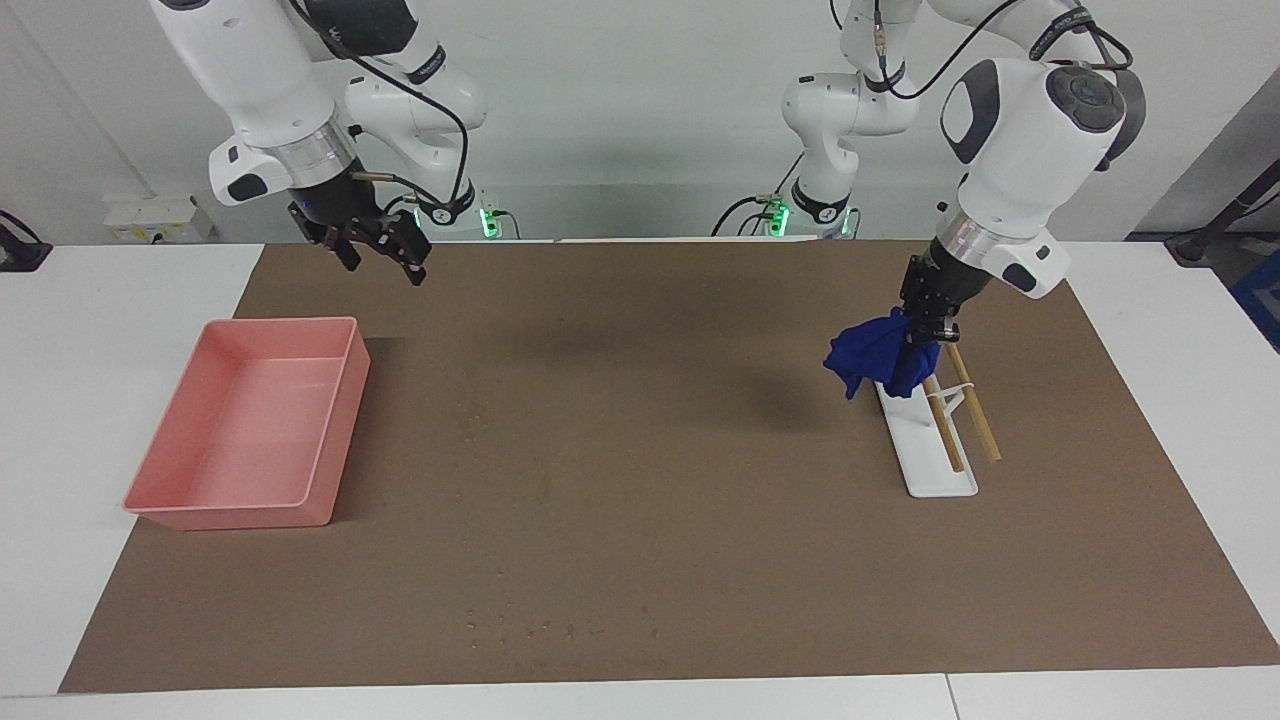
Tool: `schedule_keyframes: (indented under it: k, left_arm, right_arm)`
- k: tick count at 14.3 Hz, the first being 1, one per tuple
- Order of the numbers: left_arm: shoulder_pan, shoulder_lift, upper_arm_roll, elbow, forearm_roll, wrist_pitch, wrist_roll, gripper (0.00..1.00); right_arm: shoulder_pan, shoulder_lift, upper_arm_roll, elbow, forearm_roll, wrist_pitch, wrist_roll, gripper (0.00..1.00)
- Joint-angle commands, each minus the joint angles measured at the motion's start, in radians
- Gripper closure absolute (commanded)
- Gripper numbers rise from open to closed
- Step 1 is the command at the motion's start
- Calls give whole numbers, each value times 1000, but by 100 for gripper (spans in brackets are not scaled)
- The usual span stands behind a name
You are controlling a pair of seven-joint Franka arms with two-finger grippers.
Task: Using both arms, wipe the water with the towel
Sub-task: 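Lift the towel with the left gripper while the right gripper approaches, then grasp the blue towel with the right gripper from the left gripper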
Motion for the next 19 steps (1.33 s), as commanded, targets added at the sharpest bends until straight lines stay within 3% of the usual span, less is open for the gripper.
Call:
schedule_keyframes:
  k: [1, 8, 13, 19]
  left_arm:
    - [-76, 20, 2, 57, -31, -8, -121, 100]
    - [-278, 24, 2, 43, -58, 206, -420, 100]
    - [-372, 24, 0, 76, -56, 312, -620, 100]
    - [-476, 22, 0, 90, -44, 366, -739, 100]
  right_arm:
    - [30, -3, 3, -15, 90, 59, 206, 0]
    - [146, 68, 4, -4, 357, 296, 763, 0]
    - [220, 115, 6, 17, 393, 343, 920, 0]
    - [254, 149, 7, 22, 445, 418, 952, 0]
